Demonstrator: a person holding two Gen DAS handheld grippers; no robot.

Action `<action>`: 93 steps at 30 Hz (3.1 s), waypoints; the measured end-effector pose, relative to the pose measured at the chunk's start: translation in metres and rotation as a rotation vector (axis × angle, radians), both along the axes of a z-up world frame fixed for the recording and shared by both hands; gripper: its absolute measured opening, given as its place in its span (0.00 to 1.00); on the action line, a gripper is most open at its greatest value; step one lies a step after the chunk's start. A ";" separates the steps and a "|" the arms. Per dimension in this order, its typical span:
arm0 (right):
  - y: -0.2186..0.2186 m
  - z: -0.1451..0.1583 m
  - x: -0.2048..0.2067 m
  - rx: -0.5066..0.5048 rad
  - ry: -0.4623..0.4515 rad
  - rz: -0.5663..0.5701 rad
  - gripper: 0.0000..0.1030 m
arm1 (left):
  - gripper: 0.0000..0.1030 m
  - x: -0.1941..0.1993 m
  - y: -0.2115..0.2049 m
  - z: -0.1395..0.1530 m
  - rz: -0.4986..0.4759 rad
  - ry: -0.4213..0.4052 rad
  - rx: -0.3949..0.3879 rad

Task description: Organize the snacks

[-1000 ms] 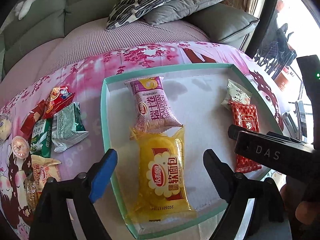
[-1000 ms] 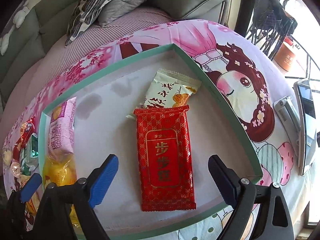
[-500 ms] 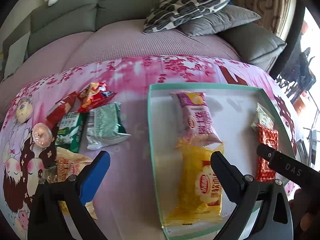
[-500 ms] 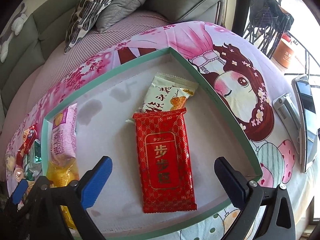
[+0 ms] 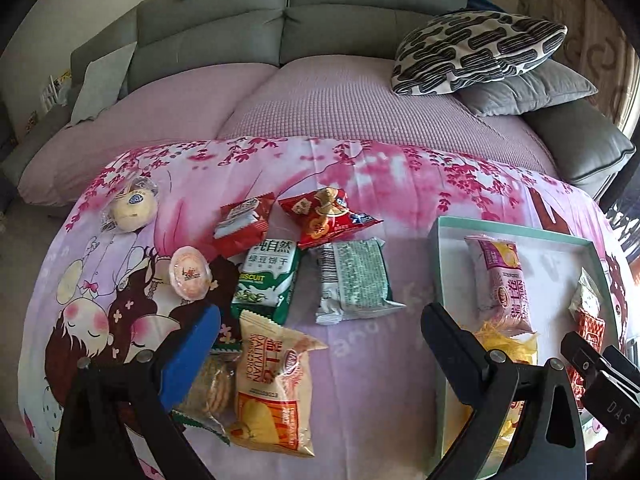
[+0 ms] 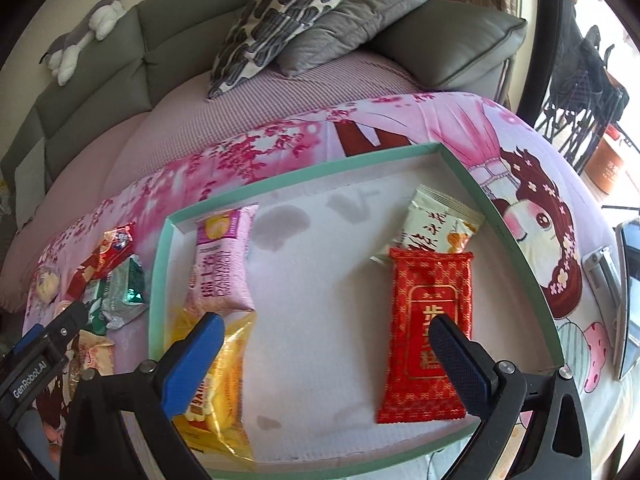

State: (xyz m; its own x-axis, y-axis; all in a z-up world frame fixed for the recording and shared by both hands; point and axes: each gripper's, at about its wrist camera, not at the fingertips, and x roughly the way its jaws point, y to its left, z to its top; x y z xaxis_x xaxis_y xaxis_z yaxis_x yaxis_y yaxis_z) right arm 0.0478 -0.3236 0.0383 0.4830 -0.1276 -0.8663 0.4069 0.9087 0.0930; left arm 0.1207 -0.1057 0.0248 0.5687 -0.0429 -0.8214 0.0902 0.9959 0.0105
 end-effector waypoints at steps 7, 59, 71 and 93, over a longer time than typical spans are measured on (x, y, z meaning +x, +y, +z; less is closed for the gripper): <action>0.041 0.004 0.006 -0.003 -0.037 0.128 1.00 | 0.97 0.004 0.041 0.003 0.135 0.029 -0.012; 0.206 -0.066 0.046 -0.020 0.064 0.521 1.00 | 0.98 0.009 0.129 -0.055 0.166 0.294 -0.107; 0.204 -0.063 0.045 -0.012 0.031 0.537 0.89 | 0.97 0.013 0.124 -0.070 0.178 0.351 -0.103; 0.192 -0.051 0.041 0.079 0.002 0.536 0.46 | 0.50 0.005 0.136 -0.054 0.192 0.297 -0.135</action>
